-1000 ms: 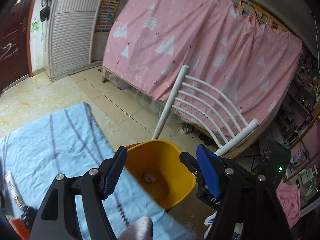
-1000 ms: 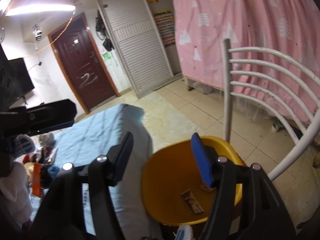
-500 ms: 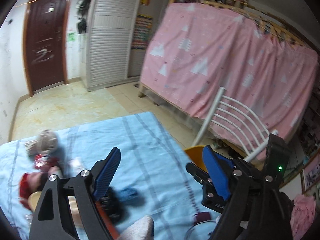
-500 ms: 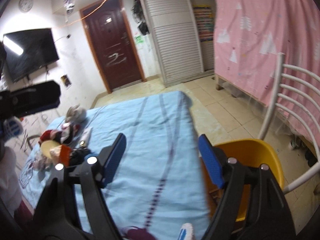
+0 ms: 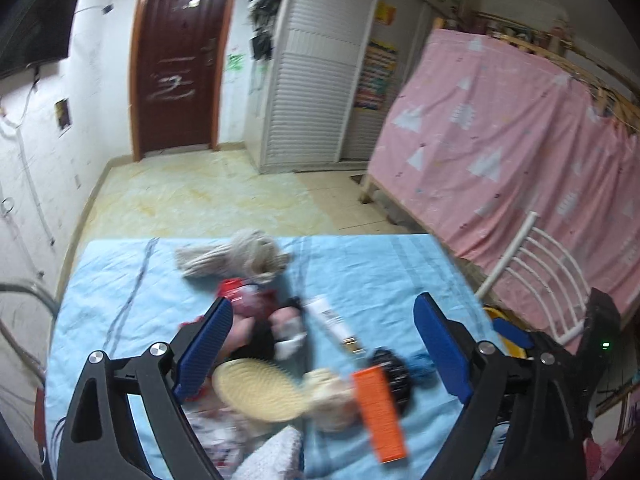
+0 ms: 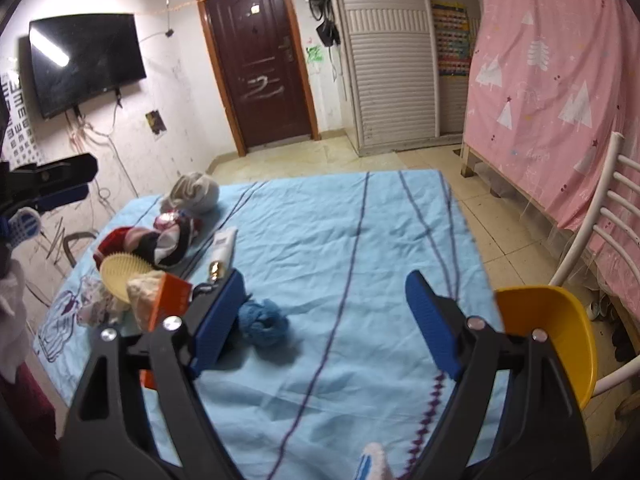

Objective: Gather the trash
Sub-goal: 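Move both open tools back over the bedsheet, then grasp the red knit sock with the left tool while the right tool grasps the blue knit ball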

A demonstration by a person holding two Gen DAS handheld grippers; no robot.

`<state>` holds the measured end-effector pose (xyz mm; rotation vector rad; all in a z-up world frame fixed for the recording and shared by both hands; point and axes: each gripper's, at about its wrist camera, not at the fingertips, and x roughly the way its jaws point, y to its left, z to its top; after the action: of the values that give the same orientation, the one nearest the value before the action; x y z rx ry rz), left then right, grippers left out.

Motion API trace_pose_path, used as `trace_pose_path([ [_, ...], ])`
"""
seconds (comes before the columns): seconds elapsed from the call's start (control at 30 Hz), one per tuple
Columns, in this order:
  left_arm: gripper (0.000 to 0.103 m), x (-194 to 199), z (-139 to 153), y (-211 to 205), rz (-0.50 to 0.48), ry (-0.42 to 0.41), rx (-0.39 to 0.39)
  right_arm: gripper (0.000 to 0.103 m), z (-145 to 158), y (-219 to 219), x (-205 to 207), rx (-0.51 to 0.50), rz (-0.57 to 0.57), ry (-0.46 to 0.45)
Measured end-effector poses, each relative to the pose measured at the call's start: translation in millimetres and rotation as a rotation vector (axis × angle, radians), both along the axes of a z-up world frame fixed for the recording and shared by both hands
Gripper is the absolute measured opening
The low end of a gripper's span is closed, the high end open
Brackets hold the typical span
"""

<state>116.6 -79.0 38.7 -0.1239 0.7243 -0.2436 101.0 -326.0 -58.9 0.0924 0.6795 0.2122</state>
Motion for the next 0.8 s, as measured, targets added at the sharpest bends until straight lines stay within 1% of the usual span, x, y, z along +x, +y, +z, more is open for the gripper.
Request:
trace_pose_path([
  [0.1, 0.083, 4, -12, 21, 0.036, 0.028, 0.021, 0.080, -7, 8, 5, -0.019, -0.010, 0.026],
  [0.2, 0.083, 10, -26, 38, 0.083, 0.064, 0.072, 0.079, -12, 17, 8, -0.044, -0.003, 0.049],
  [0.3, 0.083, 14, -37, 54, 0.093, 0.095, 0.086, 0.074, -13, 24, 11, -0.062, 0.009, 0.062],
  [0.37, 0.083, 14, -45, 62, 0.083, 0.106, 0.087, 0.071, -17, 29, 13, -0.080, 0.025, 0.078],
  [0.43, 0.083, 14, -51, 66, 0.067, 0.115, 0.081, 0.062, -19, 35, 15, -0.107, 0.042, 0.091],
  [0.6, 0.083, 19, -68, 73, 0.048, 0.152, 0.056, 0.058, -23, 47, 18, -0.147, 0.080, 0.116],
  [0.67, 0.082, 24, -74, 78, 0.047, 0.176, 0.016, 0.058, -24, 48, 19, -0.143, 0.085, 0.123],
  [0.7, 0.075, 26, -77, 81, 0.049, 0.190, -0.007, 0.058, -25, 49, 20, -0.141, 0.087, 0.126],
  [0.73, 0.064, 29, -80, 85, 0.053, 0.208, -0.030, 0.058, -25, 49, 21, -0.140, 0.092, 0.132],
  [0.77, 0.059, 31, -83, 87, 0.056, 0.220, -0.042, 0.057, -25, 50, 23, -0.140, 0.094, 0.135],
  [0.8, 0.049, 33, -87, 90, 0.059, 0.234, -0.053, 0.055, -26, 51, 24, -0.138, 0.100, 0.141],
])
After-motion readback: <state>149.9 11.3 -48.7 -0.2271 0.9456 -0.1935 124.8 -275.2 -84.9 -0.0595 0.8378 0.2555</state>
